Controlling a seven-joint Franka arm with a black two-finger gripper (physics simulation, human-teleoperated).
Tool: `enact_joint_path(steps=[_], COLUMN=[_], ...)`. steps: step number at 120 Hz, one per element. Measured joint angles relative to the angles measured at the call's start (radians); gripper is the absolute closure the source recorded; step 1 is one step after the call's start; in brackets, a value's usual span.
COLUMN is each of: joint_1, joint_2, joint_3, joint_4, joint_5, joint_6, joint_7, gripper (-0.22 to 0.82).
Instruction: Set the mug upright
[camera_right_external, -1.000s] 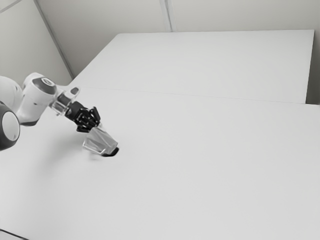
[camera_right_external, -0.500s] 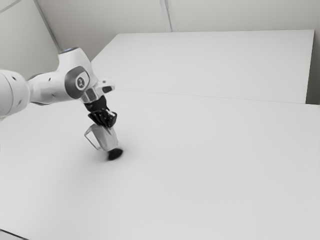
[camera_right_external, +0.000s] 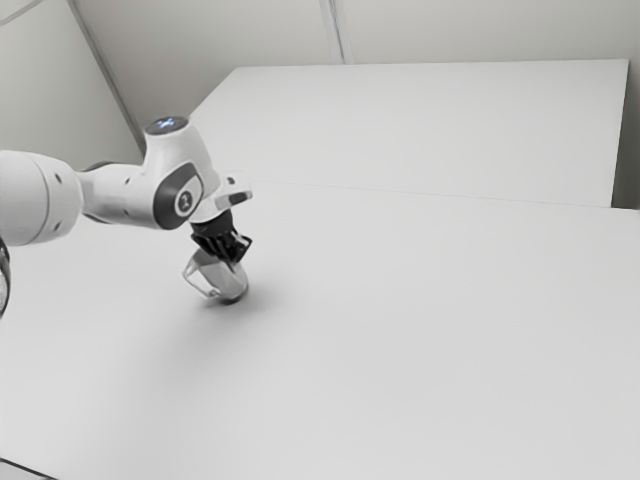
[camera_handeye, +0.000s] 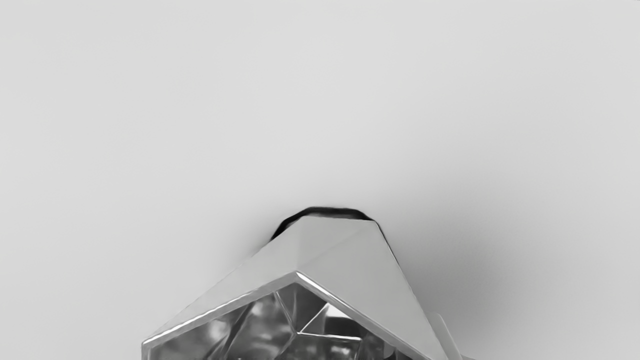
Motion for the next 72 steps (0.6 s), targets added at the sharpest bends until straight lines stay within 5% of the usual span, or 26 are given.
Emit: enact_joint_path(steps=[34,72], joint_1=[-0.009,-0.056], joint_2=[-0.018,-0.081], joint_3=[-0.005,0.002], joint_4=[0.004,0.070], joint_5=[-0.007,0.013], joint_6=[0.009,-0.028], joint_7=[-0.049,-0.081], gripper=[0.26,0.06])
